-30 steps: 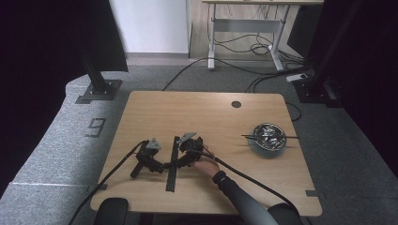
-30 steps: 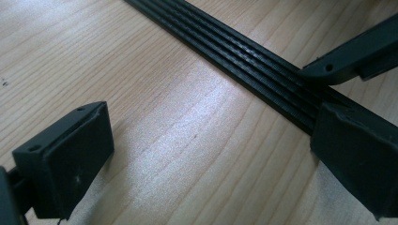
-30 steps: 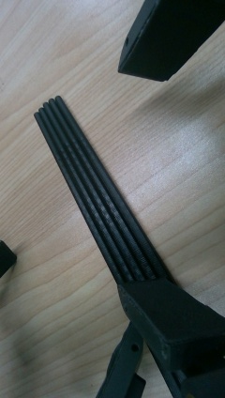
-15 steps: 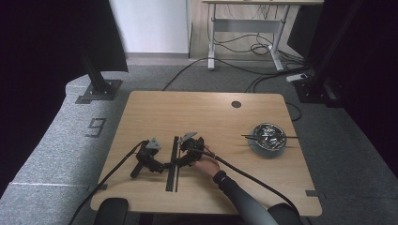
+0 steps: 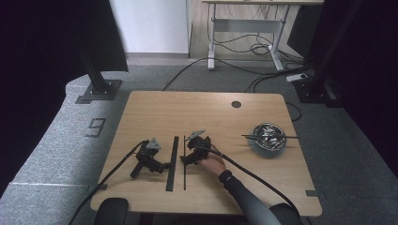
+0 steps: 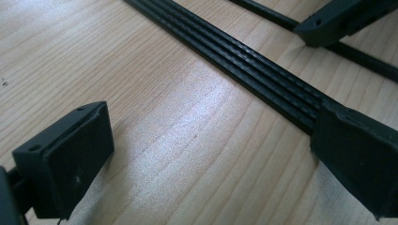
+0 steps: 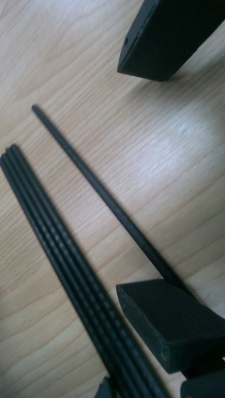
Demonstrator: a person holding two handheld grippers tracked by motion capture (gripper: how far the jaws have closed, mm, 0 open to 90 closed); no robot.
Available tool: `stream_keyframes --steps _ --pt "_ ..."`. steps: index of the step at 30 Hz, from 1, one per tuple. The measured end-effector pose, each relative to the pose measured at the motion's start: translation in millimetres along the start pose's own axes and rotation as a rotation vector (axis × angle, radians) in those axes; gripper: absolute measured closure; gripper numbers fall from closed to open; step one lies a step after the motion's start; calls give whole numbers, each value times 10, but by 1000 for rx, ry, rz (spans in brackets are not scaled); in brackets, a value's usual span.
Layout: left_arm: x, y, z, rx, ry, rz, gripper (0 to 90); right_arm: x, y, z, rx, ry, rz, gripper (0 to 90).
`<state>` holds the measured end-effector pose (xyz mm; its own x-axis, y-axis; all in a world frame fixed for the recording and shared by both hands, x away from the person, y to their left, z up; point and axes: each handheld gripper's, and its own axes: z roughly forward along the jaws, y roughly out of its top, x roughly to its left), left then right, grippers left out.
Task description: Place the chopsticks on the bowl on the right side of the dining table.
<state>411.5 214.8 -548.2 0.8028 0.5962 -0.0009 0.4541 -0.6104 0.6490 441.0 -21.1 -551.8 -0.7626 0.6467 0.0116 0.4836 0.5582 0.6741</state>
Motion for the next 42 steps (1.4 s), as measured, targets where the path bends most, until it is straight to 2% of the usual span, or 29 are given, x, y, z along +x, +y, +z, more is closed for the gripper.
stream_keyframes --steps 10,13,18,26,42 --pt "-1 0 0 0 0 -1 0 -138 -108 -96 -2 -22 22 0" --pt "-1 0 0 0 -1 -1 0 -159 -94 -86 -7 -38 19 0" --pt "-1 0 0 0 0 -1 0 -197 -70 -42 -23 -33 38 0" --pt "-1 0 0 0 -1 -2 0 -341 -76 -67 -6 -73 69 0" --pt "-2 0 1 -1 0 -3 0 -561 -309 -277 -9 -113 98 0"
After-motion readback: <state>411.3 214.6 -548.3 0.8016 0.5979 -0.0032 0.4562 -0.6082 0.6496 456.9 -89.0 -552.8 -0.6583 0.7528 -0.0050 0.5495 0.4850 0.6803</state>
